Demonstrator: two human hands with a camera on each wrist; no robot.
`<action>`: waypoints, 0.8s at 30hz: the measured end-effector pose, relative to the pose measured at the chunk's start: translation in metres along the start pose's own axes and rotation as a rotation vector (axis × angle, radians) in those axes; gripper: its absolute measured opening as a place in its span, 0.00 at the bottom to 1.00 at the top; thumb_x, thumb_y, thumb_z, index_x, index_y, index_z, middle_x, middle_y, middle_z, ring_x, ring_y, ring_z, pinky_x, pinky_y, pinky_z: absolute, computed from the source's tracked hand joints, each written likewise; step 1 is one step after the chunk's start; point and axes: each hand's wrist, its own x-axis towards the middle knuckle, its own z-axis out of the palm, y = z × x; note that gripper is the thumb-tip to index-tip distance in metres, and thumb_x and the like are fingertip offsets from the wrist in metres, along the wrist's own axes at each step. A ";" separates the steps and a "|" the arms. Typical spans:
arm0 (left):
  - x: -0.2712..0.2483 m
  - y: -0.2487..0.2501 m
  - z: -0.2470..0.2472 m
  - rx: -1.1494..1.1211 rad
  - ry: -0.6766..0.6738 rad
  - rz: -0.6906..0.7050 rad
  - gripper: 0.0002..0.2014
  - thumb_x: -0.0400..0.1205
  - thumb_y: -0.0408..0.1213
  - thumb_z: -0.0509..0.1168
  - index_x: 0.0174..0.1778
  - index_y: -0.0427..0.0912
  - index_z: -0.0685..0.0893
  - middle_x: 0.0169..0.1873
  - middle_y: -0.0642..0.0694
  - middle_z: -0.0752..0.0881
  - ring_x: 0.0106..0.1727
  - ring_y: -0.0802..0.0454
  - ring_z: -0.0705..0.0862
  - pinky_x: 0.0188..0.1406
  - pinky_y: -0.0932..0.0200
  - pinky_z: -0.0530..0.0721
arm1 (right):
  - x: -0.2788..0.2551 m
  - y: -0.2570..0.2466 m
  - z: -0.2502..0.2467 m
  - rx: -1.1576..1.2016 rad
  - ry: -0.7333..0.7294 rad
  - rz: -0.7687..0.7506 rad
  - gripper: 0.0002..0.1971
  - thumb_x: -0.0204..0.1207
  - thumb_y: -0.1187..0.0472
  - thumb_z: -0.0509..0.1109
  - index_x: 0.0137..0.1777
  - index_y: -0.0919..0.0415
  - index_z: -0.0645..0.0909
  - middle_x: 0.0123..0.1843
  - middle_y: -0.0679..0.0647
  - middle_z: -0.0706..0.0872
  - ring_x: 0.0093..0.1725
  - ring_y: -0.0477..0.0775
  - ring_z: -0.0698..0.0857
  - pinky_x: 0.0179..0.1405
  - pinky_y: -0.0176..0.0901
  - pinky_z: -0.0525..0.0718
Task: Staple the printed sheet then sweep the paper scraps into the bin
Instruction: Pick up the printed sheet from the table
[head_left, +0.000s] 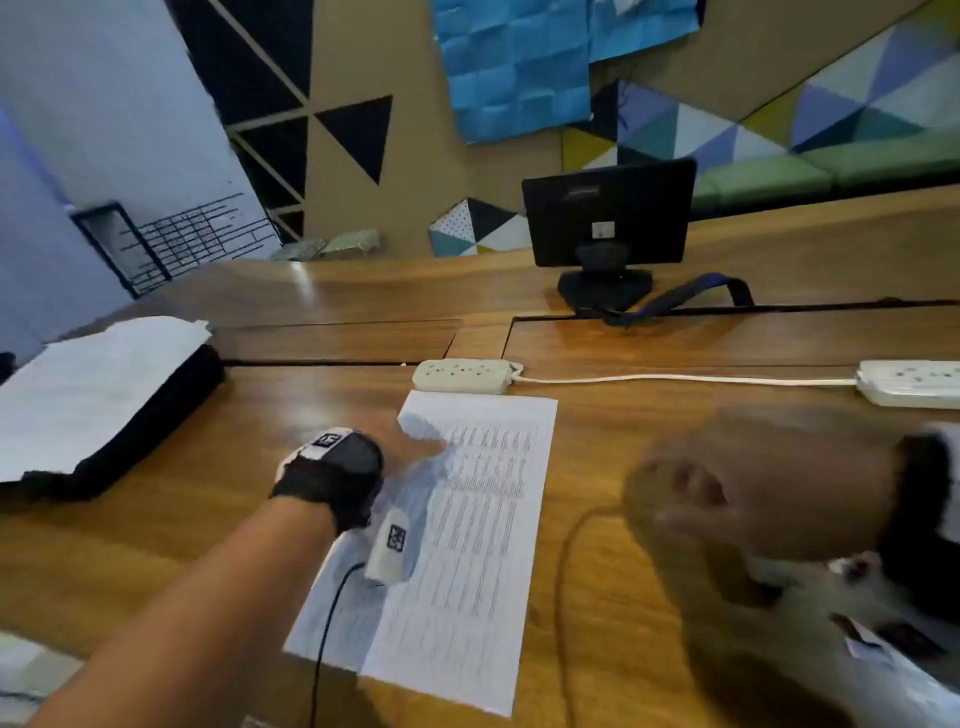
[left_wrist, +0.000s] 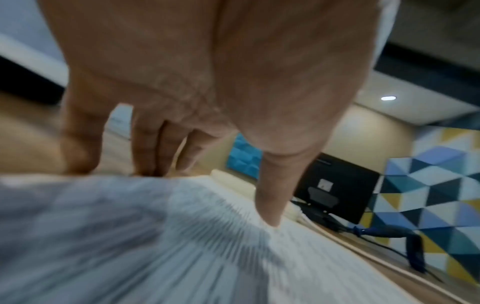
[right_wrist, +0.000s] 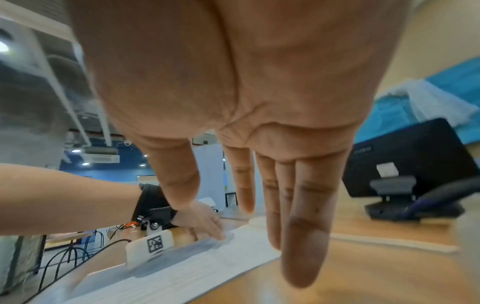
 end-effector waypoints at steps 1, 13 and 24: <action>-0.003 0.000 0.001 -0.039 -0.055 -0.031 0.40 0.73 0.62 0.74 0.75 0.40 0.76 0.69 0.40 0.83 0.63 0.41 0.84 0.63 0.50 0.81 | 0.012 -0.009 0.008 0.021 -0.034 0.000 0.26 0.79 0.37 0.62 0.76 0.41 0.71 0.64 0.36 0.82 0.60 0.40 0.82 0.56 0.33 0.79; -0.031 -0.007 0.002 -0.164 -0.158 0.020 0.09 0.80 0.41 0.72 0.44 0.38 0.92 0.43 0.36 0.91 0.42 0.43 0.90 0.52 0.46 0.90 | 0.063 -0.074 0.093 -0.040 -0.076 0.045 0.37 0.70 0.32 0.62 0.73 0.57 0.75 0.70 0.57 0.79 0.67 0.61 0.79 0.67 0.59 0.81; -0.034 -0.005 0.000 -0.421 0.045 -0.060 0.18 0.74 0.45 0.77 0.51 0.35 0.88 0.52 0.38 0.90 0.51 0.41 0.90 0.47 0.51 0.88 | 0.055 -0.067 0.093 0.121 -0.035 0.043 0.31 0.74 0.39 0.66 0.74 0.55 0.76 0.73 0.54 0.78 0.69 0.58 0.79 0.68 0.56 0.81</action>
